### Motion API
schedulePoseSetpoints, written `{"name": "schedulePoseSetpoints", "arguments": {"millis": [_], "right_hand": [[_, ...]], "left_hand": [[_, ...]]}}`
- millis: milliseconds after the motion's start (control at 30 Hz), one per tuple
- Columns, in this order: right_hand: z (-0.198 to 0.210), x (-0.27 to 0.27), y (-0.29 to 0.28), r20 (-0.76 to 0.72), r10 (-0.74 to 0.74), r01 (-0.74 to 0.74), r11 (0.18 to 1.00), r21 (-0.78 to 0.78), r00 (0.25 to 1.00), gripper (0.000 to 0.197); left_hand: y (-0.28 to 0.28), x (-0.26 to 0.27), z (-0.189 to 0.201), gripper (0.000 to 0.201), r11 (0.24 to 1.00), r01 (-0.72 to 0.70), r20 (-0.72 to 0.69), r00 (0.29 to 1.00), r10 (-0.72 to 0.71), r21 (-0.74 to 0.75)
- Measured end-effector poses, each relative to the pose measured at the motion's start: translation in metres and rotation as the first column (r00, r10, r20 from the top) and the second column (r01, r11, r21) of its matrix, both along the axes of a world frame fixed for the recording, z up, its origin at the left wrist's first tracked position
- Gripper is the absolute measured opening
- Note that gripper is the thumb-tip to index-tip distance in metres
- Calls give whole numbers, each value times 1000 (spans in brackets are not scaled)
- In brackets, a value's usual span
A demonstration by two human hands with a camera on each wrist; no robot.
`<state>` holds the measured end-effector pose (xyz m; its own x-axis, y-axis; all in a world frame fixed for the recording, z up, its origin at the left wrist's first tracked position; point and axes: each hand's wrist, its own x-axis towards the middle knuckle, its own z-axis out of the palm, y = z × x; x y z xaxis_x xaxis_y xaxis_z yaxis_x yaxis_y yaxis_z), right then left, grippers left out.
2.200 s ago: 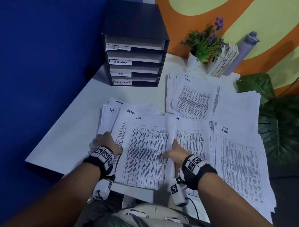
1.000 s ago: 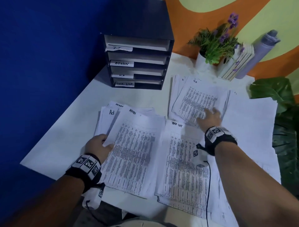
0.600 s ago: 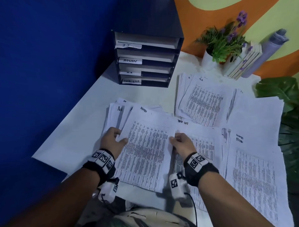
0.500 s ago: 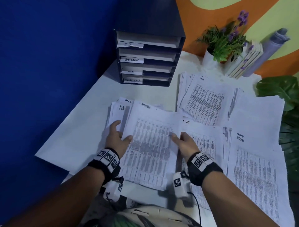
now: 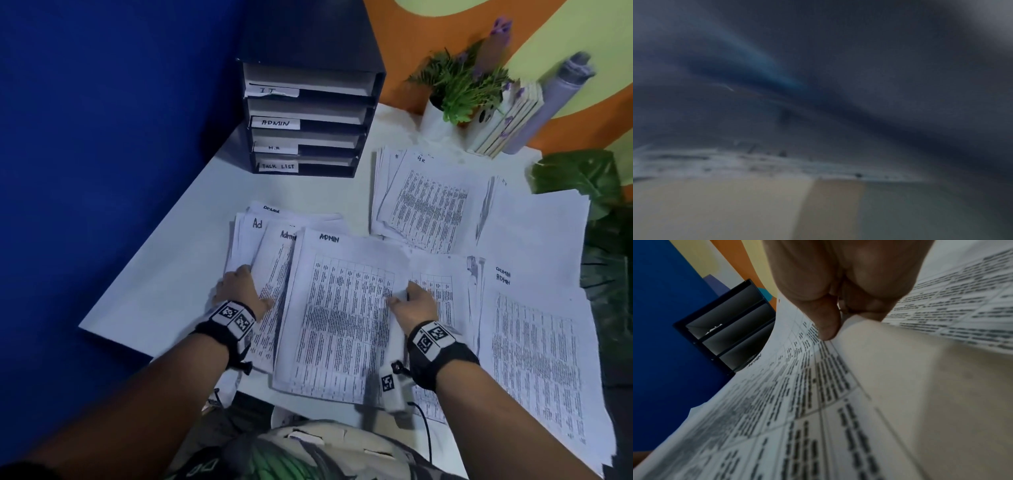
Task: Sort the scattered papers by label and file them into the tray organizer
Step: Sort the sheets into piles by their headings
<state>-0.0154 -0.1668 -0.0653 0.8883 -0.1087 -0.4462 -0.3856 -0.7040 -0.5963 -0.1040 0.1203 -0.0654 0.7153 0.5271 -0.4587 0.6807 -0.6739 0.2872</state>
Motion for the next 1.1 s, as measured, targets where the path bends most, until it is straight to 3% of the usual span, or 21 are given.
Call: {"name": "schedulePoseSetpoints", "arguments": {"millis": [67,167,267,300,433,500,567,667,733,833,967,1100], "right_hand": [[1,-4,-2,-23,-32,33,999,37,999,59],[3,-6,-4,-51,-87,92,990,108,995,59],[3,-7,-7,-23,-138,140,974,179,990,38],[3,-7,-7,-2,-132,130,972,194,991,27],[1,-8,-4,17,-123,115,962,247,992,18],[5,-10,2,-1,-112,108,952,287,994,4],[9,-13,6,-33,-116,120,930,348,993,15],[10,-15,8,-58,-117,130,923,363,991,18],[11,-14,6,-59,-136,148,927,345,989,11],[11,-11,-1,-84,-181,199,925,324,980,19],[7,-6,-7,-102,-147,173,928,331,984,14],[11,-8,0,-94,-149,173,917,359,984,17]], "left_hand": [[2,-2,0,85,999,-11,34,999,12,-36],[1,-6,2,49,998,-47,177,983,55,-52],[0,-12,3,31,976,-102,316,935,159,-190],[0,-13,3,31,964,-111,337,922,191,-244],[-2,-14,6,29,899,-100,359,893,270,-426],[-4,-13,8,34,878,-99,347,893,286,-469],[-7,-12,10,29,864,-90,355,887,296,-496],[-9,-12,11,17,879,-80,361,891,274,-469],[-6,-11,11,19,918,-75,353,909,223,-389],[2,-9,7,20,943,-94,317,927,200,-319],[1,-7,6,22,948,-92,302,935,188,-306],[-16,-3,10,23,934,16,305,947,100,-357]]}}
